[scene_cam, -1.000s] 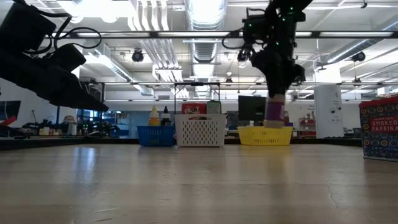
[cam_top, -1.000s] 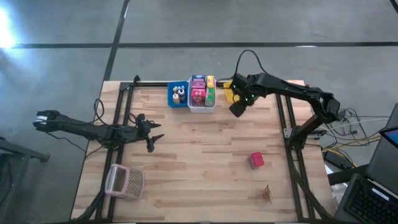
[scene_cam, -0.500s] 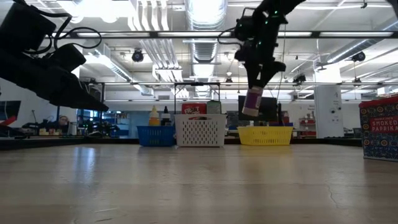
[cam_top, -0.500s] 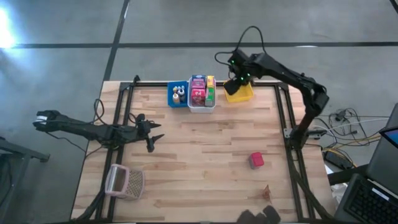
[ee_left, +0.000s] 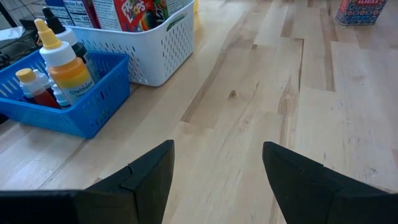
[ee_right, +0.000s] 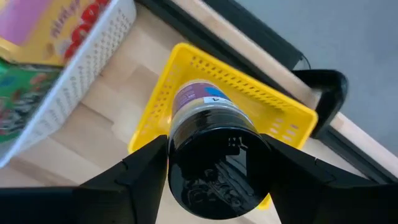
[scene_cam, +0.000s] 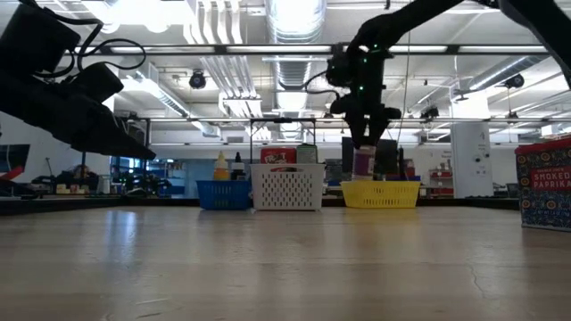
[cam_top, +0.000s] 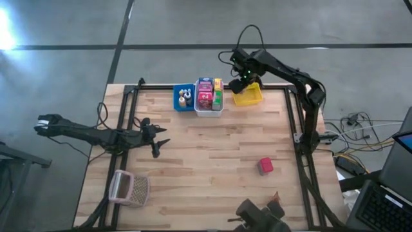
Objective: Pick & Place Kitchen Items
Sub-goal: Put the black spice bottle into the yellow bin, then put the red spice can into the yellow bin
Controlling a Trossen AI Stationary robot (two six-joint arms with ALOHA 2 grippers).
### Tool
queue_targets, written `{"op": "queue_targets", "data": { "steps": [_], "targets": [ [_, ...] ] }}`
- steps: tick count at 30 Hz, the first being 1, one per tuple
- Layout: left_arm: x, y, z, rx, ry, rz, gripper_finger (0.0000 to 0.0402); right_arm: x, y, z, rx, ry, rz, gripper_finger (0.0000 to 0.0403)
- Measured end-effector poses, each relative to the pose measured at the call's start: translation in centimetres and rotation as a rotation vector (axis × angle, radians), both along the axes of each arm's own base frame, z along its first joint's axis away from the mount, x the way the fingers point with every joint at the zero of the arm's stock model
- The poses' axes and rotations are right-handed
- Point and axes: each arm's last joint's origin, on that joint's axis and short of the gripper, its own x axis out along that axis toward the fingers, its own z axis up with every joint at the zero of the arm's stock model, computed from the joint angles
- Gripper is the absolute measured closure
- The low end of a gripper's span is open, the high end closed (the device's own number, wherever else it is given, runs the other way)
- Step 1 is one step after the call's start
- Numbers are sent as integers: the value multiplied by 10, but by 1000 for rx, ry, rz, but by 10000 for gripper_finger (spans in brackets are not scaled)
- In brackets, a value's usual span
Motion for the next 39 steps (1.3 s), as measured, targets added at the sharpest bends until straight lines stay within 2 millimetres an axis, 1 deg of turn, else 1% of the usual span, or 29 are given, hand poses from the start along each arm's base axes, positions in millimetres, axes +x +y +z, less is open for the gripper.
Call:
{"op": "queue_targets", "data": {
  "steps": [4, 9, 15, 20, 25, 31, 34, 36, 39],
  "targets": [
    [0, 0, 0, 0, 0, 0, 151, 7, -8, -17, 31, 35, 12, 175],
    [0, 0, 0, 0, 0, 0, 151, 15, -16, -33, 52, 63, 29, 181],
    [0, 0, 0, 0, 0, 0, 151, 22, -21, -47, 72, 85, 33, 168],
    [0, 0, 0, 0, 0, 0, 151, 22, -22, -54, 83, 99, 37, 171],
    [0, 0, 0, 0, 0, 0, 151, 21, -22, -53, 79, 99, 42, 168],
    [0, 0, 0, 0, 0, 0, 151, 23, -24, -45, 56, 77, 49, 127],
    [0, 0, 0, 0, 0, 0, 151, 23, -23, -44, 59, 83, 59, 108],
    [0, 0, 0, 0, 0, -1, 151, 23, -23, -42, 61, 87, 63, 99],
    [0, 0, 0, 0, 0, 0, 151, 22, -22, -33, 45, 110, 69, 92]
  ]
}}
